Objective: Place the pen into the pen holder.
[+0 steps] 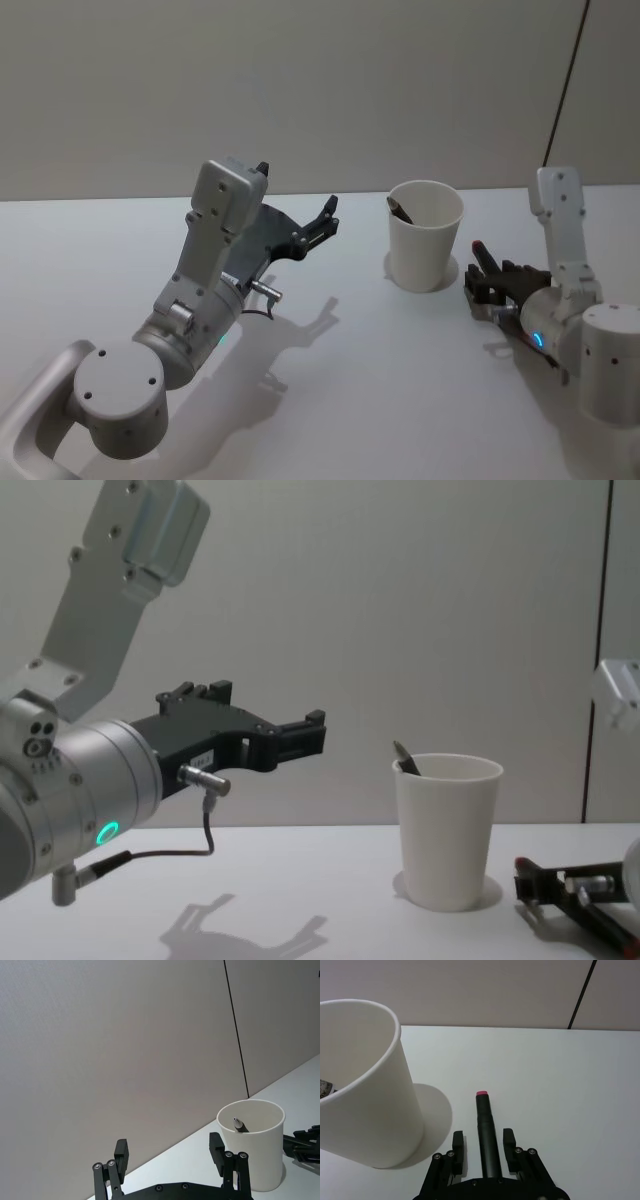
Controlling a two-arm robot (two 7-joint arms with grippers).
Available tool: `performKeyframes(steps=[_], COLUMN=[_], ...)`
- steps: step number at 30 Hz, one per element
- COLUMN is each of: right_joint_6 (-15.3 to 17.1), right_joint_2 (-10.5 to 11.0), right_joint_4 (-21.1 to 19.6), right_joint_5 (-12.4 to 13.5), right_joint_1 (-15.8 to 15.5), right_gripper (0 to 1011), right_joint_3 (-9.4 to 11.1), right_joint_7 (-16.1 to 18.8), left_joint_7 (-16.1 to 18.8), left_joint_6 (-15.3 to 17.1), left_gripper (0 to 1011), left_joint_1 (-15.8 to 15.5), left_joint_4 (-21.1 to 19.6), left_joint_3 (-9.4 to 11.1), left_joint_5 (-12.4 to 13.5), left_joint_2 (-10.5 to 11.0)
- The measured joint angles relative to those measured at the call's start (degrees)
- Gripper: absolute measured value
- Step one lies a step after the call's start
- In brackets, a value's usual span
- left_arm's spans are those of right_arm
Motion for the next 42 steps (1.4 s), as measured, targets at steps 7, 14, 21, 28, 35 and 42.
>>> performKeyframes(steps=[7, 14, 21, 28, 35, 42], right_joint_6=[-0.01, -0.25, -0.36, -0.47, -1.57, -4.6], right_joint_2=[-0.12, -0.29, -0.4, -0.47, -0.37, -0.12], right_joint_4=[-0.06, -0.1, -0.2, -0.25, -0.39, -1.18], right_joint_5=[0.5, 1.44, 1.88, 2.1, 1.39, 0.0], right_joint_1=[-0.1, -0.28, -0.46, -0.52, -0.78, -1.15], right_gripper=[437, 314, 201, 187, 187, 187], right_joint_3=[0.24, 0.61, 0.84, 0.94, 0.89, 0.75], right_joint_7=[-0.27, -0.86, -1.17, -1.25, -0.7, 0.61], left_joint_7=[0.0, 0.0, 0.0, 0.0, 0.0, 0.0], left_joint_6=[0.0, 0.0, 0.0, 0.0, 0.0, 0.0], left_gripper=[1001, 1001, 1001, 1001, 1001, 1001], left_joint_1=[0.0, 0.0, 0.0, 0.0, 0.0, 0.0], left_joint_4=[0.0, 0.0, 0.0, 0.0, 0.0, 0.0], left_joint_3=[0.0, 0.0, 0.0, 0.0, 0.0, 0.0], left_joint_5=[0.0, 0.0, 0.0, 0.0, 0.0, 0.0], left_joint_2=[0.0, 0.0, 0.0, 0.0, 0.0, 0.0])
